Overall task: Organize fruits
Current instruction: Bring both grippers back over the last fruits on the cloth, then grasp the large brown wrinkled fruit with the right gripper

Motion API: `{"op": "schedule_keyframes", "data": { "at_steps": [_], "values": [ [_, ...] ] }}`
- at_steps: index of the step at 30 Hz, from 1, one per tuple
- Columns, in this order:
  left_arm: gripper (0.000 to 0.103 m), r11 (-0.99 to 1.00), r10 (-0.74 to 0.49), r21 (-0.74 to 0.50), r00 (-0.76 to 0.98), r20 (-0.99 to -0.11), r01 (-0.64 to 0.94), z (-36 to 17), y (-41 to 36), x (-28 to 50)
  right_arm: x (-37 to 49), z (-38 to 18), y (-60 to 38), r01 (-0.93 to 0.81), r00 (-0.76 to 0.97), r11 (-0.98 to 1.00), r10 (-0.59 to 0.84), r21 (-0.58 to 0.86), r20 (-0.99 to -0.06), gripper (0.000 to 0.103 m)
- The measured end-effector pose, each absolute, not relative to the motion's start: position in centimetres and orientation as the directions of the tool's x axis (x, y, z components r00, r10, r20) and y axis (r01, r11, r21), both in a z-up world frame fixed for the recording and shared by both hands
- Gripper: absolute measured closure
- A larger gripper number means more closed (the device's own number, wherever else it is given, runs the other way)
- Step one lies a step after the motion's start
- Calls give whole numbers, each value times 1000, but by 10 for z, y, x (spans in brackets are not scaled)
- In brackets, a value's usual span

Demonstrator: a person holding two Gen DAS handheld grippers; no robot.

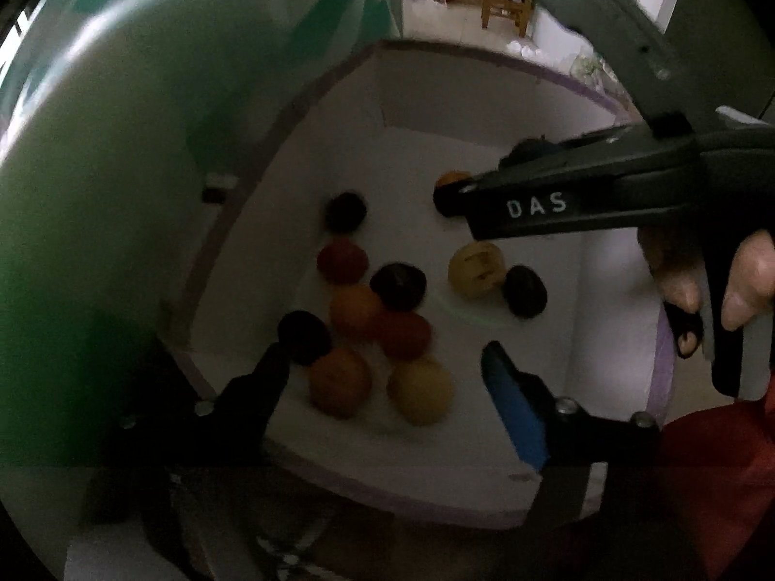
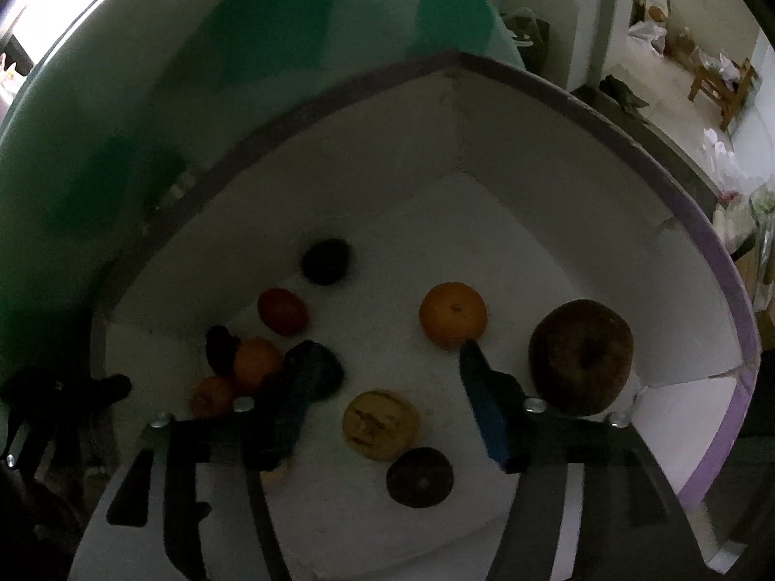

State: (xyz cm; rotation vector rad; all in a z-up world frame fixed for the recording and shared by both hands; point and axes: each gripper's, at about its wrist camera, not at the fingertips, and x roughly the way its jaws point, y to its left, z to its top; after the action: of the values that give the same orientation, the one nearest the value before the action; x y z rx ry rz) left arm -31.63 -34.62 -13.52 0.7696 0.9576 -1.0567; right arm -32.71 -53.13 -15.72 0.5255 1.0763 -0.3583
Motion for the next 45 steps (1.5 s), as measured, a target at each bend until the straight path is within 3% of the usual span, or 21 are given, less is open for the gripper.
{"op": "schedule_keyframes", "data": {
  "at_steps": [5, 8, 11, 17, 24, 31, 36, 42, 45],
  "values": [
    [15, 321, -385, 114, 240, -891, 940, -116, -340, -316, -336, -142, -539, 556, 461, 800, -69, 227, -884, 38],
    [15, 326, -432, 137, 276, -858, 935, -92, -330, -317, -348, -110, -546, 566, 551, 780, -115, 268, -827, 38],
    [2, 341, -502, 200, 358, -788, 919, -57, -317, -323, -355, -78, -547, 546, 633, 783, -153, 297, -759, 32],
    [2, 457, -543, 183, 436, -717, 870, -12, -285, -297, -348, -40, -527, 482, 724, 805, -143, 346, -675, 30],
    [2, 662, -440, 234, 622, -647, 712, 11, -236, -252, -325, -12, -491, 402, 744, 860, -108, 313, -659, 24],
    [2, 847, -333, 127, 701, -630, 516, 30, -159, -187, -274, 3, -418, 222, 739, 951, -19, 217, -673, 17],
    [2, 935, -196, 120, 770, -607, 333, 44, -97, -127, -225, 21, -354, 74, 748, 982, 60, 173, -661, 16],
    [2, 999, -17, 28, 760, -649, 47, 47, -12, -33, -151, 30, -278, -72, 731, 990, 134, 120, -669, 16],
    [2, 988, 33, -82, 708, -705, -127, 41, 37, 22, -111, 28, -248, -113, 710, 988, 155, 107, -687, 16]
  ]
}}
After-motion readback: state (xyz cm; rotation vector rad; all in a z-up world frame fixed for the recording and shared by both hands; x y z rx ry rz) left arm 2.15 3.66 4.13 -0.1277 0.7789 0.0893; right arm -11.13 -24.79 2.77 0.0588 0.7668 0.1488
